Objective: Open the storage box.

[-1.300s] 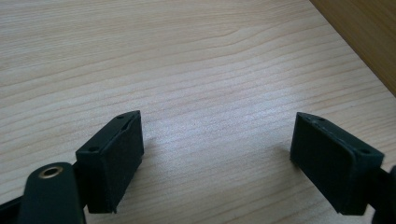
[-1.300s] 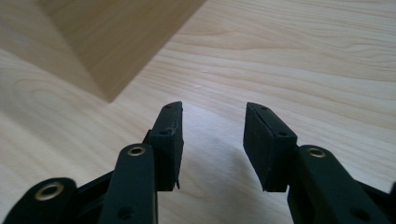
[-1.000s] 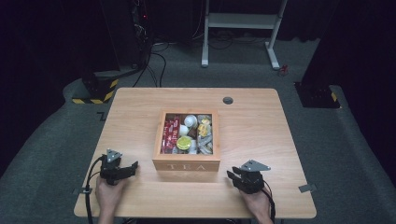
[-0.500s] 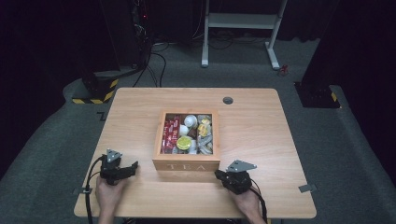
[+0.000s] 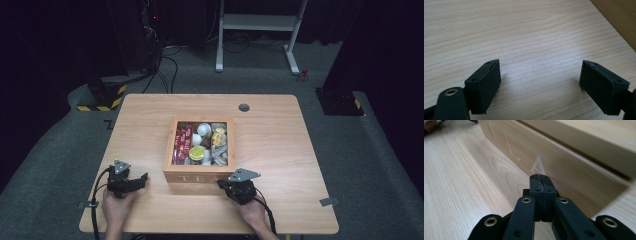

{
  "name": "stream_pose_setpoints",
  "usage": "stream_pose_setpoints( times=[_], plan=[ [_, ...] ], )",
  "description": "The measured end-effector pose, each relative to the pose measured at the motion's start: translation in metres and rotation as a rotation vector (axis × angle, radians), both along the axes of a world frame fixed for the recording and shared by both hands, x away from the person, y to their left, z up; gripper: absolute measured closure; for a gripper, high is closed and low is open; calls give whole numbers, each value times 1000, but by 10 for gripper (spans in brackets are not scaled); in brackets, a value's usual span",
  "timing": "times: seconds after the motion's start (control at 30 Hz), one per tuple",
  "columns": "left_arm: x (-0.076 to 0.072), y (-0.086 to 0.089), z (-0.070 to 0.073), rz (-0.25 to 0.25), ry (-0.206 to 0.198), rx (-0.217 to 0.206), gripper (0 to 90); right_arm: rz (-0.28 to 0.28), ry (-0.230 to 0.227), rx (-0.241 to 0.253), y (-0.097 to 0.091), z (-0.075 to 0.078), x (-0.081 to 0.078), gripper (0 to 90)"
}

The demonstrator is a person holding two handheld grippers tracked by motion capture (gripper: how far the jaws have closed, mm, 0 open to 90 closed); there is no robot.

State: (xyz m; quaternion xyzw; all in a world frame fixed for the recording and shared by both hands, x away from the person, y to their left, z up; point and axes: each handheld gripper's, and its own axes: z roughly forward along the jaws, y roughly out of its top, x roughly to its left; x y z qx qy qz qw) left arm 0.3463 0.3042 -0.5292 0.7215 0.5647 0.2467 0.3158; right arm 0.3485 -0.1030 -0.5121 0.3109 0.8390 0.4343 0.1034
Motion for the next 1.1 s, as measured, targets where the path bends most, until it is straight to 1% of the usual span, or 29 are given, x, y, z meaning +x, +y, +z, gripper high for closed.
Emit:
stream_pose_setpoints(
  times=[0.03, 0.13, 0.23, 0.4, 0.43, 0.57, 0.67, 0.73, 0.87, 0.97, 1.0, 1.1],
  plan=[
    [0, 0, 0, 0, 0, 0, 175, 0, 0, 0, 0, 0, 0, 898],
    [0, 0, 0, 1, 0, -1, 175, 23, -8, -1, 10, 1, 2, 898],
    [0, 0, 0, 0, 0, -1, 175, 29, -12, -1, 15, 2, 3, 899],
    [0, 0, 0, 0, 0, -1, 175, 24, -9, 18, 18, 2, 5, 899],
    [0, 0, 0, 1, -1, -1, 175, 20, -10, 16, 20, 3, 5, 899],
    [0, 0, 0, 1, -1, 0, 175, 19, -17, 29, 21, 4, 4, 899],
    [0, 0, 0, 0, 0, -1, 175, 17, -25, 59, 21, 10, 3, 899],
    [0, 0, 0, 1, -1, -1, 175, 16, -25, 61, 22, 11, 3, 899],
    [0, 0, 0, 1, -1, -1, 175, 30, -48, 71, 25, 18, 3, 900],
    [0, 0, 0, 1, -1, -1, 175, 33, -53, 74, 26, 20, 3, 900],
    [0, 0, 0, 0, 0, -1, 175, 28, -57, 82, 27, 20, 2, 900],
    [0, 0, 0, 0, 0, 0, 175, 24, -48, 93, 27, 22, 3, 900]
  ],
)
